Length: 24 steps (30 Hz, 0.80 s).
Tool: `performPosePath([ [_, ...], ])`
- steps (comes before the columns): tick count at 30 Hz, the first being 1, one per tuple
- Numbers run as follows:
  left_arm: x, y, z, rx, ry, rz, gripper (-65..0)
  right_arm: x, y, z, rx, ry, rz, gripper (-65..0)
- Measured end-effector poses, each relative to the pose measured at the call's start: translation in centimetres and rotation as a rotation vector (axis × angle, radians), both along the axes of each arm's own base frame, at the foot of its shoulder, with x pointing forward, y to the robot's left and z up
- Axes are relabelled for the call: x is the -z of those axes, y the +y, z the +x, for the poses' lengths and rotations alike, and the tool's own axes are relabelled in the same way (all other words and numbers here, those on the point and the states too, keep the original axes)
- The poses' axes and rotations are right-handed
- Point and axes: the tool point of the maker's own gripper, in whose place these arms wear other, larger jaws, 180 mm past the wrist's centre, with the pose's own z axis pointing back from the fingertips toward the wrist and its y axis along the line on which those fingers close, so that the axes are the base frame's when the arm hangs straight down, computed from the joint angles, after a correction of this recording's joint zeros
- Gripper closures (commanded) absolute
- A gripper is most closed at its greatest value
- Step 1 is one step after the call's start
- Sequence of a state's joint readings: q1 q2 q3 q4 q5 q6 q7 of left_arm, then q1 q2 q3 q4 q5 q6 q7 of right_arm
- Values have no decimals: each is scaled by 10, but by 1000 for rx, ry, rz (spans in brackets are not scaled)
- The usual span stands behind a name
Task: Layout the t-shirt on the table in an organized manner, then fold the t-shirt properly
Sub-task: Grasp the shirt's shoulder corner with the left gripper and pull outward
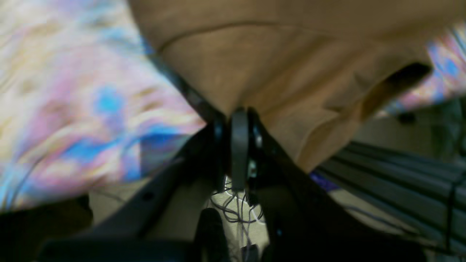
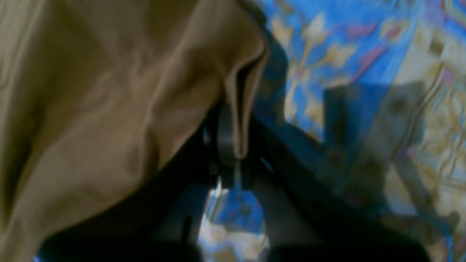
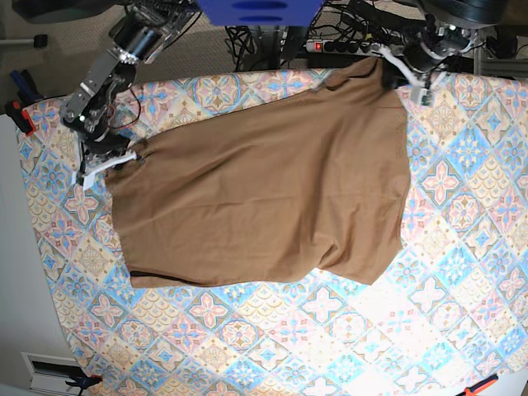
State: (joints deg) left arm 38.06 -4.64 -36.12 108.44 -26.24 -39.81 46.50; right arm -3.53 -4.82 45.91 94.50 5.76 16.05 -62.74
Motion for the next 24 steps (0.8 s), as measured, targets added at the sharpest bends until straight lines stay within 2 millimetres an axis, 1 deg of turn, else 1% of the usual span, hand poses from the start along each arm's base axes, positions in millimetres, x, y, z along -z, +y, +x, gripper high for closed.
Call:
performPosePath([
  [2, -1, 5, 1, -5, 17, 28, 0, -3, -1, -11, -7, 12, -22, 0],
  [3, -4, 6, 4, 0, 22, 40, 0, -7, -3, -11, -7, 8, -34, 0],
  [5, -11, 9, 11, 21, 39, 72, 0, -19, -11, -7, 2, -22, -65, 0],
  [7, -19, 15, 19, 30, 63, 108, 0, -28, -12, 0, 3, -55, -75, 0],
  [9, -23, 28, 22, 14, 100, 145, 0, -30, -9, 1, -5, -64, -73, 0],
  [12, -25, 52, 20, -46, 171, 192, 0, -27, -10, -3, -4, -49, -71, 0],
  [14, -28, 57, 24, -54, 174, 201, 0, -28, -12, -6, 19, -67, -43, 0],
  [16, -29, 58, 26, -54, 173, 212, 0, -28, -19, -14, 63, -87, -15, 0],
  [19, -27, 69, 24, -72, 211, 275, 0, -23, -28, -35, 117, -79, 27, 0],
  [22, -26, 74, 24, -76, 237, 316, 0, -16, -25, -55, 118, -49, 43, 0],
  [24, -25, 74, 25, -66, 247, 337, 0, -19, -18, -61, 119, -70, 62, 0],
])
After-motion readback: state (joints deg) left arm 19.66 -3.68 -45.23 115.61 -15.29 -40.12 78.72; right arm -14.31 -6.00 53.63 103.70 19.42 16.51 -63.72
